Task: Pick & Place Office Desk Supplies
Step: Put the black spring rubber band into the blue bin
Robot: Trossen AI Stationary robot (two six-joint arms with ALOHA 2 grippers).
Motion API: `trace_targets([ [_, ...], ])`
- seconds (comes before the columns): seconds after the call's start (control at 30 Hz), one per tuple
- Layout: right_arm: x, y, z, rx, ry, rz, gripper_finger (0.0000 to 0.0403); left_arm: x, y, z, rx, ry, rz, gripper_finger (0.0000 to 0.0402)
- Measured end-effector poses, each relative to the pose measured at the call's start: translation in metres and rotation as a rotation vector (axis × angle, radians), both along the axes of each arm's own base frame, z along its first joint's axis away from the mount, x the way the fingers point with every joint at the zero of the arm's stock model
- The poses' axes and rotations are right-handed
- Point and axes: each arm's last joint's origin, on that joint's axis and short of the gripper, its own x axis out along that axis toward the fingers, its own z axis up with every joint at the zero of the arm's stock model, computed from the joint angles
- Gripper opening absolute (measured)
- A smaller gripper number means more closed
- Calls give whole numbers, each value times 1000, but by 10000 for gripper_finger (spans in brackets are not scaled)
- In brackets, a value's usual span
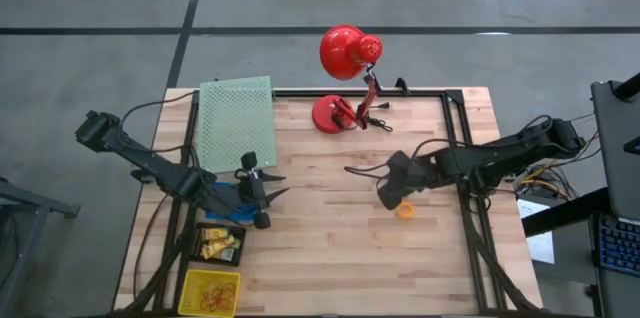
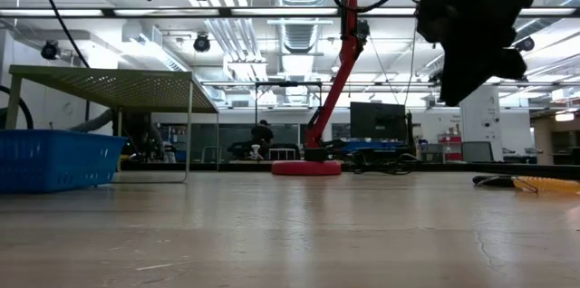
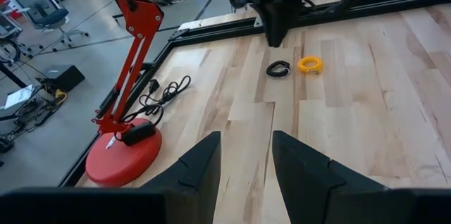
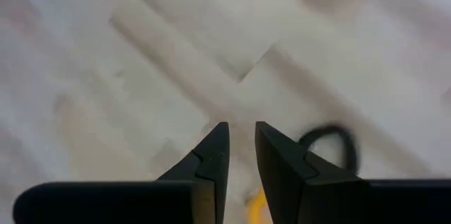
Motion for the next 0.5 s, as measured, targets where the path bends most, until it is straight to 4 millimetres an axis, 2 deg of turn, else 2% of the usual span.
trace_targets([
  [0.17,-3,4,0,67,32,-3,68,0,0,0,0,0,0,134],
  [0.33,-11,2,-14,96,169,-188,68,0,0,0,1,2,0,134],
  [0.5,-9,3,-27,75,227,-196,68,0,0,-1,3,8,1,134],
])
